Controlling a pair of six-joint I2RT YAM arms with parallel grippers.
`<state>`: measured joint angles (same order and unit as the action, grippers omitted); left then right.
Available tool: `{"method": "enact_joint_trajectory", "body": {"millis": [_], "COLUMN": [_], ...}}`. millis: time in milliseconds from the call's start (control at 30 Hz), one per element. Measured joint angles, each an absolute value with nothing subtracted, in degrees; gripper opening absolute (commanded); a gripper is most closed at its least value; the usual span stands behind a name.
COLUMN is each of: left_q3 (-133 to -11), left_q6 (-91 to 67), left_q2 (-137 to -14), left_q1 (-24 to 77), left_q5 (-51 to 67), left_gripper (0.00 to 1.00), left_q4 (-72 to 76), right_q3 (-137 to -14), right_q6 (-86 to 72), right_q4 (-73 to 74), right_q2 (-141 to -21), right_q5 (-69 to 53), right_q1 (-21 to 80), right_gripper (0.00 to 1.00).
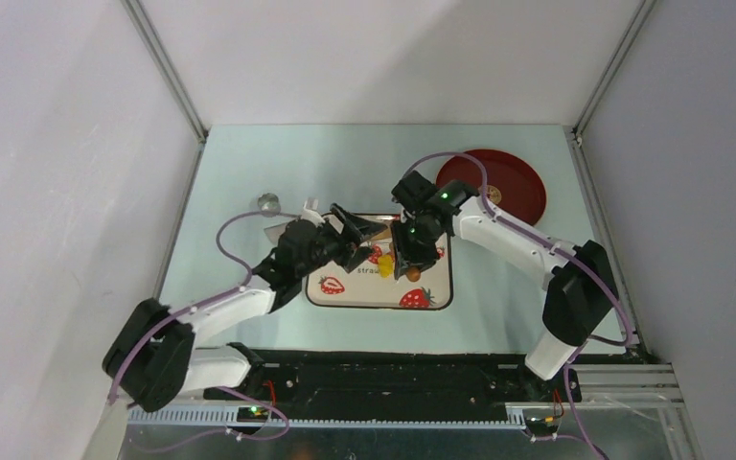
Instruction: Roll out the dumpling wrappers from the dough
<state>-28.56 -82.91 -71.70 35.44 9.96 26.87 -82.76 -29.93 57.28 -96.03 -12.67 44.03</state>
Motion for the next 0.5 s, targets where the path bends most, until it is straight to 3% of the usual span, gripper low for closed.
{"method": "enact_joint_trajectory", "body": {"millis": [267,500], "left_q3": [-44.53,-46.00], "left_q6": [-51.37,-17.41], "left_q2": [-62.15,-59.46], "left_q1": [35.44,42.68], "left_q5": [10.07,8.64], "left_gripper": [0.99,1.00], "left_q4": [0.93,-8.27], "right_q3": [-87.22,-89.27], "right_q6": [-26.06,-24.40], "right_q4": [65.21,67.85], "right_q2": [-96.05,-96.09], "right_q5": [-15.66,-22.04], "right_q1": [39.29,37.17], "right_gripper": [0.00,0.00]}}
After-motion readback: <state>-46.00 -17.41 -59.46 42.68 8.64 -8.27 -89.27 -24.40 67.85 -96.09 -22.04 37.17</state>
